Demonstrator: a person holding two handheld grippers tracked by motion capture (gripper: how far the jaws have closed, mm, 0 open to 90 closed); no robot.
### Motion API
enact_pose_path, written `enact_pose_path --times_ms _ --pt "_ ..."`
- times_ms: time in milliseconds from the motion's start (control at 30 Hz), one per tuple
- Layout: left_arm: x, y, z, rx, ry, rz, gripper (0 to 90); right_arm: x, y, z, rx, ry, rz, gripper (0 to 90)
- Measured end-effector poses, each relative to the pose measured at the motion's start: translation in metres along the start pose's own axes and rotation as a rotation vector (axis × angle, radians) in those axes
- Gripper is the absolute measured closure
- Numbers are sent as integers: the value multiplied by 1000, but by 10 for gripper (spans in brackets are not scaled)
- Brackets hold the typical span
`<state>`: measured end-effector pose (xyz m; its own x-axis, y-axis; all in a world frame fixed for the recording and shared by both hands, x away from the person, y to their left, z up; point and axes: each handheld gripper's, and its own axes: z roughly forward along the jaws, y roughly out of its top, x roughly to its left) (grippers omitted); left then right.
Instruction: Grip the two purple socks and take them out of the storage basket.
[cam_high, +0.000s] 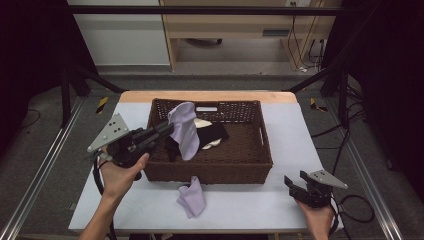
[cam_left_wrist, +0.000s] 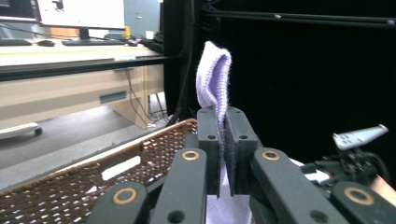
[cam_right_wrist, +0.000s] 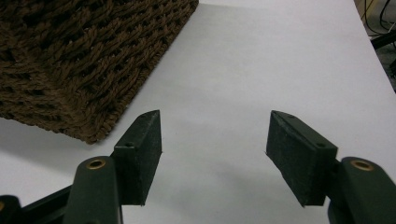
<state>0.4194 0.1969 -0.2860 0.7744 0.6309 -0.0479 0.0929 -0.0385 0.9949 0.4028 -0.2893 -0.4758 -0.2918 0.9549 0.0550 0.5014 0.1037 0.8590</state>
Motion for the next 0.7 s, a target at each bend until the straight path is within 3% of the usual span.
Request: enact_pose_path --times_ms 367,533,700 --pt "-22 -23 -26 14 -51 6 855 0 -1 0 6 0 3 358" --pt "-29 -42 -32 57 -74 -11 855 1 -1 -1 6 0 5 358" --pt "-32 -66 -28 127 -80 -31 855 1 -1 -1 8 0 5 358"
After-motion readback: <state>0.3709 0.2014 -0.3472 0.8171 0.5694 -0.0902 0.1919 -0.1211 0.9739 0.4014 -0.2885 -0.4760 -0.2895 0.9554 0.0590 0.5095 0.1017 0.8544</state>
